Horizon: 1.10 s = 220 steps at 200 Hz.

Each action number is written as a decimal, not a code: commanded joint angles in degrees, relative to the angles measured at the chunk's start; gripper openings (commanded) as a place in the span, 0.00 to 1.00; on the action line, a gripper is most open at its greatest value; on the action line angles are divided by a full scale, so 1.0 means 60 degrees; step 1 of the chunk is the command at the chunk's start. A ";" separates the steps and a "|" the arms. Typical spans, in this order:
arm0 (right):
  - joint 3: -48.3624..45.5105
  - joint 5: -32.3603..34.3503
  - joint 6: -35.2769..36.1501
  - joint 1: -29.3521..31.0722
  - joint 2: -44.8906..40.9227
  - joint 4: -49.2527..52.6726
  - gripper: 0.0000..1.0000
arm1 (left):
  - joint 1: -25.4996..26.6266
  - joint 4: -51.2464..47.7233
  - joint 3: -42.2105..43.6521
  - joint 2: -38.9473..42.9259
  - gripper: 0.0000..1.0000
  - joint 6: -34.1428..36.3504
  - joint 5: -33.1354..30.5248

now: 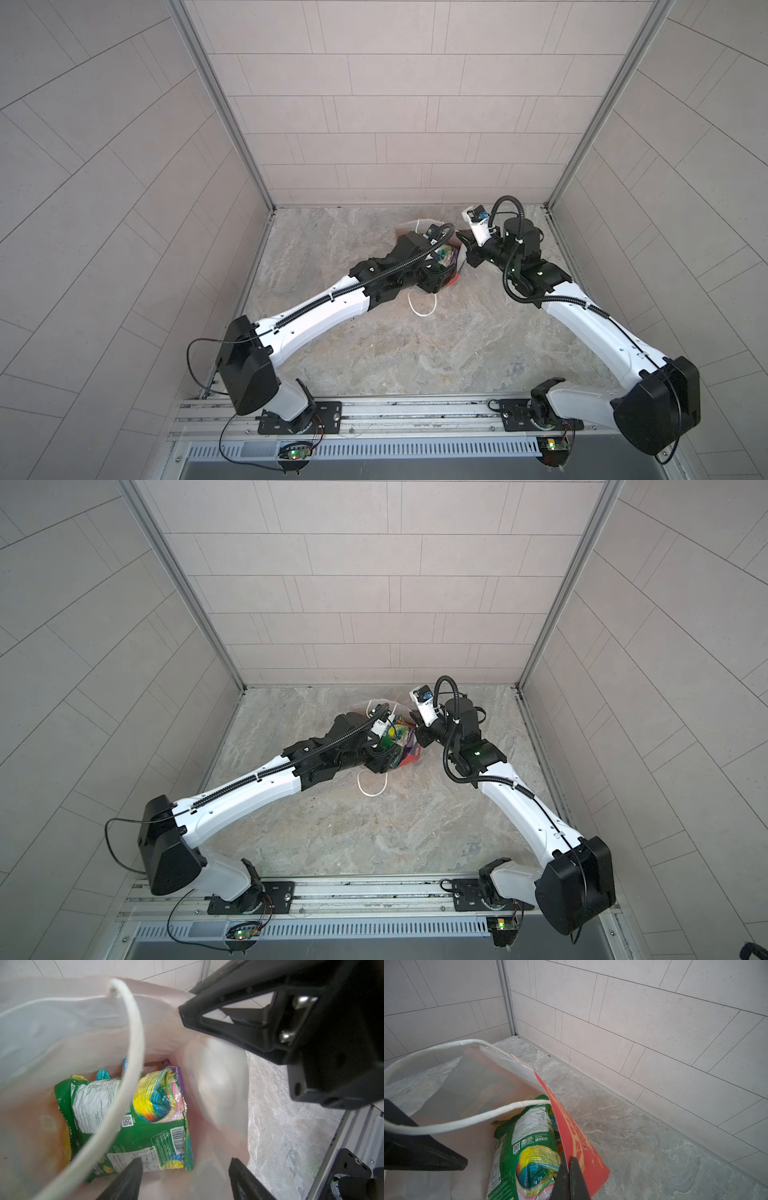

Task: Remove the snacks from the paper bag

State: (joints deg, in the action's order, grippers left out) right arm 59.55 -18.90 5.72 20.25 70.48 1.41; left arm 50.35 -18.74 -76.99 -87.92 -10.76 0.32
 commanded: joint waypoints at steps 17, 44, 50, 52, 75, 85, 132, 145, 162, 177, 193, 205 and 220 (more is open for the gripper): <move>0.0104 -0.0245 0.0014 0.0097 -0.0339 -0.1054 0.00 | 0.0104 0.0036 -0.0532 -0.0782 0.71 -0.0411 -0.0636; 0.0043 -0.0263 -0.0010 0.0097 -0.0351 -0.1172 0.00 | 0.0117 0.0179 -0.0613 -0.1296 0.71 -0.0504 -0.0838; 0.0039 -0.0257 -0.0007 0.0098 -0.0351 -0.1160 0.00 | 0.0118 0.0179 -0.0643 -0.1391 0.71 -0.0519 -0.0915; 0.0044 -0.0266 0.0009 0.0097 -0.0350 -0.1158 0.00 | 0.0119 0.0187 -0.0644 -0.1417 0.71 -0.0535 -0.0946; -0.0036 -0.0279 -0.0039 0.0097 -0.0365 -0.1284 0.00 | 0.0119 0.0414 -0.0594 -0.1681 0.70 -0.0550 -0.1271; -0.0040 -0.0333 -0.0032 0.0104 -0.0366 -0.1282 0.00 | 0.0119 0.0494 -0.0586 -0.1803 0.69 -0.0509 -0.1418; -0.0118 -0.0425 -0.0088 0.0097 -0.0394 -0.1419 0.00 | 0.0070 0.0561 -0.0601 -0.2288 0.48 -0.0493 -0.1551; -0.0110 -0.0424 -0.0086 0.0097 -0.0366 -0.1420 0.00 | 0.0061 0.0641 -0.0511 -0.2230 0.40 -0.0486 -0.1583; -0.0125 -0.0432 -0.0103 0.0108 -0.0365 -0.1443 0.00 | 0.0034 0.0663 -0.0441 -0.2146 0.33 -0.0454 -0.1607; -0.0140 -0.0440 -0.0112 0.0097 -0.0364 -0.1485 0.00 | 0.0025 0.0748 -0.0328 -0.1986 0.27 -0.0449 -0.1685; -0.0127 -0.0426 -0.0106 0.0098 -0.0358 -0.1447 0.00 | 0.0017 0.0898 -0.0161 -0.1796 0.19 -0.0391 -0.1813; -0.0125 -0.0437 -0.0110 0.0098 -0.0367 -0.1454 0.00 | 0.0019 0.1055 -0.0021 -0.1664 0.17 -0.0327 -0.1905; -0.0153 -0.0440 -0.0139 0.0098 -0.0391 -0.1506 0.00 | -0.0037 0.1132 0.0066 -0.1593 0.08 -0.0271 -0.1902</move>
State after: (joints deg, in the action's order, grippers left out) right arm 58.00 -19.20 5.67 20.25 70.48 -1.69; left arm 50.61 -13.98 -77.97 -99.92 -12.97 -9.87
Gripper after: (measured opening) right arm 0.049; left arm 0.133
